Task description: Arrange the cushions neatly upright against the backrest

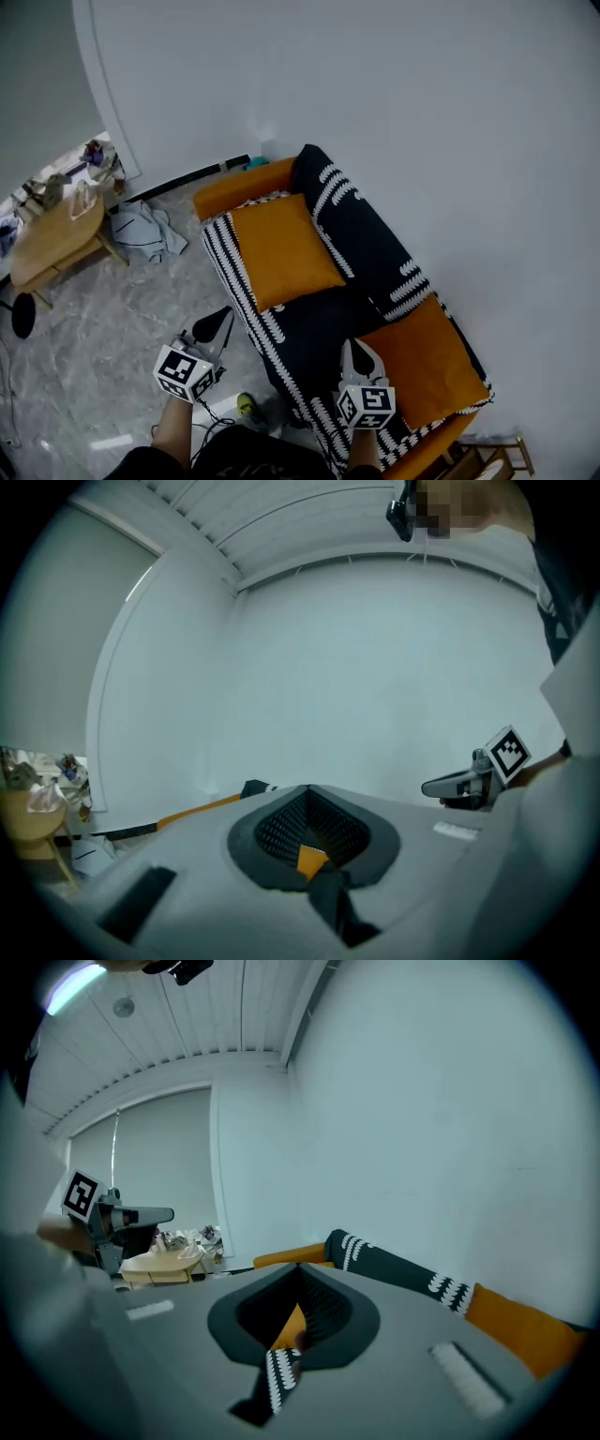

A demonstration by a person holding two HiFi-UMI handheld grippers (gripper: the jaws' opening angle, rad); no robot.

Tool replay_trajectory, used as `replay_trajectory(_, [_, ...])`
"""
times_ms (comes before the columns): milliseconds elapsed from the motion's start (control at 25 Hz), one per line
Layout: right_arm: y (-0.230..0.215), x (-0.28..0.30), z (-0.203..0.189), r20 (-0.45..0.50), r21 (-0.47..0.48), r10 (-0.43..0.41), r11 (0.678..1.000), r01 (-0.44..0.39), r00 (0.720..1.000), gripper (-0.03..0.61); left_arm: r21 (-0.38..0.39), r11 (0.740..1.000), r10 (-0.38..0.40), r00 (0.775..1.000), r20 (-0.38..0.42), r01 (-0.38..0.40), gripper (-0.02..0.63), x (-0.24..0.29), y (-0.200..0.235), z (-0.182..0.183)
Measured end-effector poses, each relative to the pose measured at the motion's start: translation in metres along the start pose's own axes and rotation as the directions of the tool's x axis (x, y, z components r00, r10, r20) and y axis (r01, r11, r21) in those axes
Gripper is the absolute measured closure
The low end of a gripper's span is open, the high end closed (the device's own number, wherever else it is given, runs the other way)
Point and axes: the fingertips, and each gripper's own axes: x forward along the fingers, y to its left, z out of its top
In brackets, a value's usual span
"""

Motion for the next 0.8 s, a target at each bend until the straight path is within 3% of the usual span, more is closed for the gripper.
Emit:
replay_trajectory(400, [0.113, 0.058, 0.058, 0.002, -0.188, 0.159, 0.97, -0.156, 0.987, 0.566, 0.001, 0.984, 0.177, 0.978, 0.11, -0.178, 0.614, -0.083, 0.09, 0.052])
replay_trajectory(800, [0.196, 0.107, 0.073, -0.013, -0.233, 0.227, 0.946, -0.224, 0.974, 0.566, -0.059, 0.958, 0.288, 0.944, 0.159, -0.282, 0.614, -0.146, 0.157, 0.063])
